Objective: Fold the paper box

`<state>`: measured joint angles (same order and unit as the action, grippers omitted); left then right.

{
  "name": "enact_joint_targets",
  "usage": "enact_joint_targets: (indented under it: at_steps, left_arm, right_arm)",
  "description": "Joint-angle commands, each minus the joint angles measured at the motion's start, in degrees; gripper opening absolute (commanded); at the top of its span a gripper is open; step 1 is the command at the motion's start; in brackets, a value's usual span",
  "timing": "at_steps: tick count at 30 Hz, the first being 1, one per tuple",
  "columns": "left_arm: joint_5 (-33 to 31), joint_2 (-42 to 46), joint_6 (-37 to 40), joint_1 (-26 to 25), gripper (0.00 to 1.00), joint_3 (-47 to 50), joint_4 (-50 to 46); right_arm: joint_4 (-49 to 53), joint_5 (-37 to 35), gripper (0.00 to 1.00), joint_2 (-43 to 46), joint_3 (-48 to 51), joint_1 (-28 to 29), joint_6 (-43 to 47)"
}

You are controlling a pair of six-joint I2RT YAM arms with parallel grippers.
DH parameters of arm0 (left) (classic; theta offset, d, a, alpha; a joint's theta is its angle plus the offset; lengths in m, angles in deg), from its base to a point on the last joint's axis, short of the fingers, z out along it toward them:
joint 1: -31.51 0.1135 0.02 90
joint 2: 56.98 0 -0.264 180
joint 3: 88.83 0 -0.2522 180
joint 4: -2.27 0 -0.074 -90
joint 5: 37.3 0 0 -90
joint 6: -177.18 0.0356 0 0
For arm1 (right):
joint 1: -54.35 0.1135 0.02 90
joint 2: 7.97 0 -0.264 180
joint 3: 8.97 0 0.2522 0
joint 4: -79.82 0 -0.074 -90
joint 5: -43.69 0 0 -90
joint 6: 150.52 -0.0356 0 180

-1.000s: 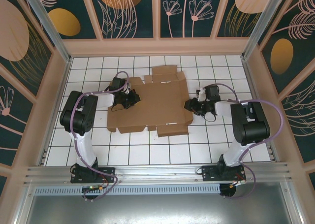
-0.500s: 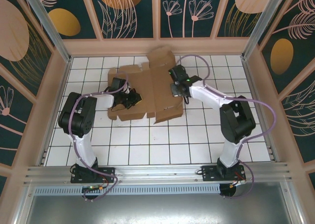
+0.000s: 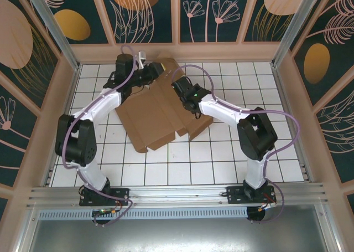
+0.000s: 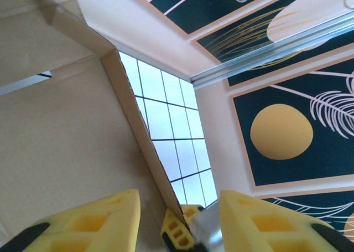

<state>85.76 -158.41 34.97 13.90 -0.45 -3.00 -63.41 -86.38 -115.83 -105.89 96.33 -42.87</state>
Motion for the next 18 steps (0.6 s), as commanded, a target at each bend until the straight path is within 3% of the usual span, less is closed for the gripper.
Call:
enact_joint_targets:
  at_steps: [1,9,18]
  left_arm:
    - [1.93,-5.04,-0.64,-0.81,0.44,-4.77,-3.88]
    - [1.64,-13.84,-3.41,-2.08,0.53,-16.49,-8.62]
    - [0.95,-19.17,-4.88,-2.52,0.52,-22.85,-12.90]
  right_arm:
    - [-3.72,-1.63,0.11,0.99,-1.67,0.63,5.02]
    - [-3.99,-1.51,0.11,0.45,-2.98,2.36,5.68]
    - [-8.91,-4.14,0.11,1.31,-2.03,4.51,9.80]
